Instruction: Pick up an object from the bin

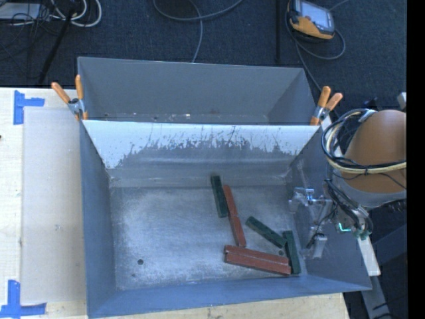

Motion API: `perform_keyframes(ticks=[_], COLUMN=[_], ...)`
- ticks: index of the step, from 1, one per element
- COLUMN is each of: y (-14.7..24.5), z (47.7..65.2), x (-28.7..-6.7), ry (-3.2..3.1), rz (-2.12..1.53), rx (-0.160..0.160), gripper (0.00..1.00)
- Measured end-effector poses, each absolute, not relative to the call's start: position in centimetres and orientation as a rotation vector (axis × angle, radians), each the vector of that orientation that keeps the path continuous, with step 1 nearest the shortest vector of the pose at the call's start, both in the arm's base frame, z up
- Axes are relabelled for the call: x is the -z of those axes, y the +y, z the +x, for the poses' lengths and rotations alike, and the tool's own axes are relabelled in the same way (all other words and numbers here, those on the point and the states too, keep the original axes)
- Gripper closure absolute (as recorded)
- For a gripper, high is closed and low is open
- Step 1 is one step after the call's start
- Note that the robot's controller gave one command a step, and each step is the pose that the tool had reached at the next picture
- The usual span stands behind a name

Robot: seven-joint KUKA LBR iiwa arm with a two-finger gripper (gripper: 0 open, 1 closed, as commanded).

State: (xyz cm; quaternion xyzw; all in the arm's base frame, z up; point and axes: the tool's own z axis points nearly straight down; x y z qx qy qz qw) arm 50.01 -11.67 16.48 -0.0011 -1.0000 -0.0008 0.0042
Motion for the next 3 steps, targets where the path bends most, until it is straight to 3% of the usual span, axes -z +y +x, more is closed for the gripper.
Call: perform_keyframes(ticks=[1, 2, 3], y=[-8.69, -8.72, -8.60], z=[50.88, 51.06, 50.95], x=[-6.97, -7.36, -7.02], ry=[-3.088, -3.094, -3.089], rz=[0.573, 0.580, 0.582], rx=[0.001, -0.005, 0.000], gripper=[0.00, 1.00, 0.00])
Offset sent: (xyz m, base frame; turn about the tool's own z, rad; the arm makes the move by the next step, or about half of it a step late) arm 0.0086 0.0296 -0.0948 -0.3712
